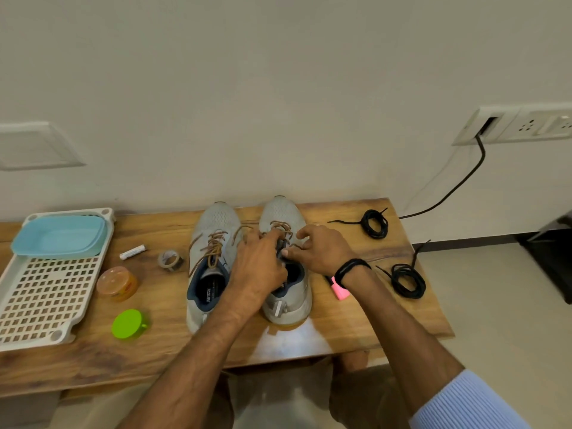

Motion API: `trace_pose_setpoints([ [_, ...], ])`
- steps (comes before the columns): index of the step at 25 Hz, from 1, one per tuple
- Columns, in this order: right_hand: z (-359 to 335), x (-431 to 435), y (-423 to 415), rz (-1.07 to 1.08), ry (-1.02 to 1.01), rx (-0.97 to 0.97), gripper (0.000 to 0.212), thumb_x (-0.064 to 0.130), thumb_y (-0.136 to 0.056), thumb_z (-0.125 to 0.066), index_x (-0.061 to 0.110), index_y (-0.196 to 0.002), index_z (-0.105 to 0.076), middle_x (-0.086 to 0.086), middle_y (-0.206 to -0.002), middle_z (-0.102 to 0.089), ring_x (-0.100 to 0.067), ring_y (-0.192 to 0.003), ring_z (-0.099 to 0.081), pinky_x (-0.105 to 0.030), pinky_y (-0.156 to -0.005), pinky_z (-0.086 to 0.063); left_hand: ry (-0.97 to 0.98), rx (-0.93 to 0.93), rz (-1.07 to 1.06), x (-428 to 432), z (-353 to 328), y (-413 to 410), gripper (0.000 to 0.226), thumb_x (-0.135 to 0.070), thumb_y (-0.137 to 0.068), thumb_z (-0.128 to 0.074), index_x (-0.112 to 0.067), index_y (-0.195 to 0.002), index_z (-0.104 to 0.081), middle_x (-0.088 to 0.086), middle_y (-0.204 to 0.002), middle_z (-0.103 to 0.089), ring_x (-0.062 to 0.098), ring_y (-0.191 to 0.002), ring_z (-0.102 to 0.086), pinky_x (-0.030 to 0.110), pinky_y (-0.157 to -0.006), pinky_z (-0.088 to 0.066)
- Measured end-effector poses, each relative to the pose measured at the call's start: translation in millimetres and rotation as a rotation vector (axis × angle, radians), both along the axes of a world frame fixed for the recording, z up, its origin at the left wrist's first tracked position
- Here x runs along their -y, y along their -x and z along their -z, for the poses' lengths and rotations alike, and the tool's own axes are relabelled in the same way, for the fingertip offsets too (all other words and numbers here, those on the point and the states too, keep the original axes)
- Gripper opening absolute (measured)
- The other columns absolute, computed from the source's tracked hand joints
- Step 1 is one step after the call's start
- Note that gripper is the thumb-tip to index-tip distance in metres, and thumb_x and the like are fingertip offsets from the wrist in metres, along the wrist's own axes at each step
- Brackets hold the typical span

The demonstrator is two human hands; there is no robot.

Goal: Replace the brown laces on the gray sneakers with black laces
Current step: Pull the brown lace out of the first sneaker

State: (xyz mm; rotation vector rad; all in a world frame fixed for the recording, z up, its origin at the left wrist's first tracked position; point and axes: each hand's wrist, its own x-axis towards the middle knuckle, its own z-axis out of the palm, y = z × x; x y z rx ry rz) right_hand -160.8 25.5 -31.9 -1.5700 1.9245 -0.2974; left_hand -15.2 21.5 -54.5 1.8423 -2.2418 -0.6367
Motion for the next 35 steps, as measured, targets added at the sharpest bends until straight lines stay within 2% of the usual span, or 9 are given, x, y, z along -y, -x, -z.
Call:
trace_pose_setpoints([
  [7, -5.9, -2.5, 1.2, 0.142, -0.032, -0.072, 0.05, 0.029, -0.075, -0.078, 0.009, -0.116, -0.058, -0.009, -0.112, -0.066, -0.025, -0.101, -0.063, -0.028, -0.075, -0.05, -0.032, -0.064, -0.098, -2.8, -9.5, -14.4, 0.059, -0.009, -0.079, -0.066, -0.024, -0.135, -0.05, 0.006, -0.124, -0.06, 0.025, -0.111, -0.058, 0.038, -0.09, -0.049],
  [12, 2.2, 1.2, 11.1, 0.253, -0.054, 0.04, 0.033, 0.025, -0.071, -0.082, 0.009, -0.095, -0.066, -0.01, -0.093, -0.07, -0.027, -0.082, -0.071, -0.041, -0.074, -0.06, -0.021, -0.071, -0.16, -4.3, -17.6, -11.0, 0.046, -0.01, -0.08, -0.063, -0.021, -0.122, -0.047, 0.006, -0.107, -0.064, 0.025, -0.099, -0.058, 0.033, -0.074, -0.035],
  [16, 9.7, -1.1, 8.9, 0.246, 0.022, 0.133, 0.018, 0.02, -0.074, -0.078, 0.017, -0.087, -0.065, -0.007, -0.089, -0.071, -0.026, -0.08, -0.07, -0.043, -0.074, -0.06, -0.076, -0.016, -0.084, -9.3, -20.8, -8.4, 0.059, -0.014, -0.077, -0.068, -0.025, -0.131, -0.046, 0.01, -0.122, -0.053, 0.027, -0.11, -0.052, 0.035, -0.085, -0.046],
  [18, 9.5, -3.1, 9.9, 0.258, 0.042, 0.17, 0.019, 0.021, -0.074, -0.079, 0.019, -0.086, -0.063, -0.005, -0.091, -0.071, -0.024, -0.082, -0.07, -0.042, -0.076, -0.06, 0.013, -0.009, -0.077, -11.2, -23.6, -1.5, 0.064, -0.018, -0.073, -0.07, -0.027, -0.132, -0.046, 0.01, -0.125, -0.042, 0.028, -0.116, -0.044, 0.037, -0.094, -0.046],
  [22, 9.9, -6.0, 13.5, 0.329, 0.049, 0.273, 0.034, 0.019, -0.072, -0.084, 0.019, -0.098, -0.061, 0.0, -0.088, -0.072, -0.016, -0.084, -0.069, -0.038, -0.08, -0.059, 0.324, -0.054, 0.038, -5.3, -16.5, 13.8, 0.032, -0.019, -0.078, -0.066, -0.026, -0.11, -0.065, 0.001, -0.109, -0.044, 0.021, -0.104, -0.041, 0.03, -0.087, -0.041],
  [28, 13.9, -2.5, 16.7, 0.438, 0.012, 0.475, 0.037, 0.004, -0.072, -0.082, 0.021, -0.091, -0.055, -0.009, -0.086, -0.072, -0.023, -0.083, -0.072, -0.046, -0.077, -0.06, 0.365, -0.03, 0.087, -0.1, -0.3, 23.2, 0.011, -0.02, -0.084, -0.068, -0.018, -0.092, -0.075, 0.003, -0.102, -0.055, 0.024, -0.098, -0.05, 0.041, -0.081, -0.048],
  [31, 15.9, -2.7, 23.5, 0.517, -0.032, 0.527, 0.035, 0.0, -0.074, -0.079, 0.014, -0.097, -0.056, -0.016, -0.092, -0.071, -0.028, -0.081, -0.073, -0.048, -0.073, -0.061, 0.298, -0.217, -0.188, 2.8, -6.6, 13.9, 0.005, -0.021, -0.085, -0.068, -0.021, -0.08, -0.069, 0.0, -0.102, -0.048, 0.019, -0.101, -0.047, 0.031, -0.083, -0.046],
  [33, 15.7, -2.1, 27.1, 0.553, -0.043, 0.547, 0.033, -0.003, -0.075, -0.078, 0.014, -0.093, -0.057, -0.017, -0.096, -0.069, -0.03, -0.083, -0.072, -0.048, -0.072, -0.061, 0.267, -0.296, -0.374, 6.1, -9.3, 5.4, 0.008, -0.023, -0.085, -0.066, -0.018, -0.089, -0.07, 0.004, -0.106, -0.046, 0.021, -0.105, -0.047, 0.027, -0.081, -0.041],
  [35, 15.5, -1.5, 28.2, 0.545, -0.041, 0.535, 0.029, -0.004, -0.077, -0.076, 0.014, -0.089, -0.057, -0.017, -0.097, -0.069, -0.029, -0.085, -0.071, -0.047, -0.073, -0.061, 0.252, -0.306, -0.345, 2.5, -10.5, 6.8, 0.025, -0.022, -0.082, -0.066, -0.02, -0.107, -0.065, 0.006, -0.115, -0.042, 0.022, -0.111, -0.044, 0.027, -0.085, -0.041],
])
